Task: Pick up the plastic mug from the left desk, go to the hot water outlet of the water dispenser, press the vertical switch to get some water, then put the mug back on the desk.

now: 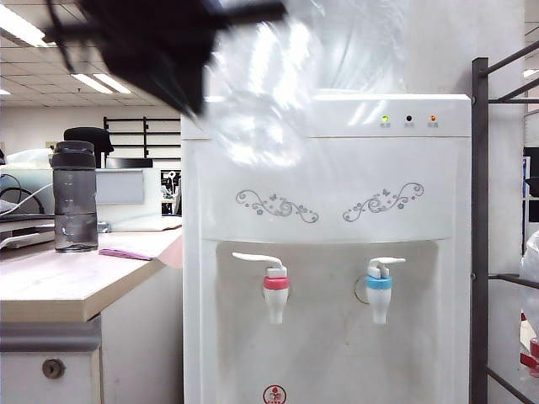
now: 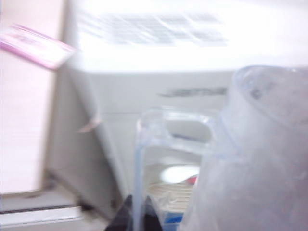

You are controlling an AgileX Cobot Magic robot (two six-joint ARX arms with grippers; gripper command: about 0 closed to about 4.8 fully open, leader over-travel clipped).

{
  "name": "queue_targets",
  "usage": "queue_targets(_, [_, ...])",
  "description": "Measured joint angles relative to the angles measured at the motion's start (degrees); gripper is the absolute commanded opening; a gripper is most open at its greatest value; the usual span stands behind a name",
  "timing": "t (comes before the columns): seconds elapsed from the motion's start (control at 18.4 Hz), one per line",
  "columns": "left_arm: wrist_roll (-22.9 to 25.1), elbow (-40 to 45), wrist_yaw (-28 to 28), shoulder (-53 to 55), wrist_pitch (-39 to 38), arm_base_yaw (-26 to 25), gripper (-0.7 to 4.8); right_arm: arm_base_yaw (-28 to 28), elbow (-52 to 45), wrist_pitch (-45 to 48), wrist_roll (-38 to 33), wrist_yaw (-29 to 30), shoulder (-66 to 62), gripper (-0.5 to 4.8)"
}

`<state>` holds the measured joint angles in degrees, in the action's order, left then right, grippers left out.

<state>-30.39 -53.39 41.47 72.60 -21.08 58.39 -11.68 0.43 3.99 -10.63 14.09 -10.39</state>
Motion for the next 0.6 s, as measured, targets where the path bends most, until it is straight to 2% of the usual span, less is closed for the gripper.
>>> queue_targets(0.11, [0.24,0.00,1.90,-4.44,-4.55,0.00,-0.05,0.00,0.00,0.00,0.00,-0.02,0.00,-0.01])
queue_targets(0.27, [1.53,0.00,7.98,-9.62,-7.54,-0.22,-0.05,0.00,0.00,0.00,0.00,-0.02,0.00,-0.01])
queue_targets(0.38, [5.29,0.00,13.16,-13.49,-8.33,-6.19,-0.05,0.00,0.00,0.00,0.00,-0.02,0.00,-0.01])
queue_targets(0.54, [6.40,0.00,11.08,-13.68,-8.26,-13.07,-0.05,0.00,0.00,0.00,0.00,-0.02,0.00,-0.01])
queue_targets(0.6, [6.54,0.00,9.40,-13.66,-8.24,-17.88,-0.05,0.00,0.00,0.00,0.00,-0.02,0.00,-0.01])
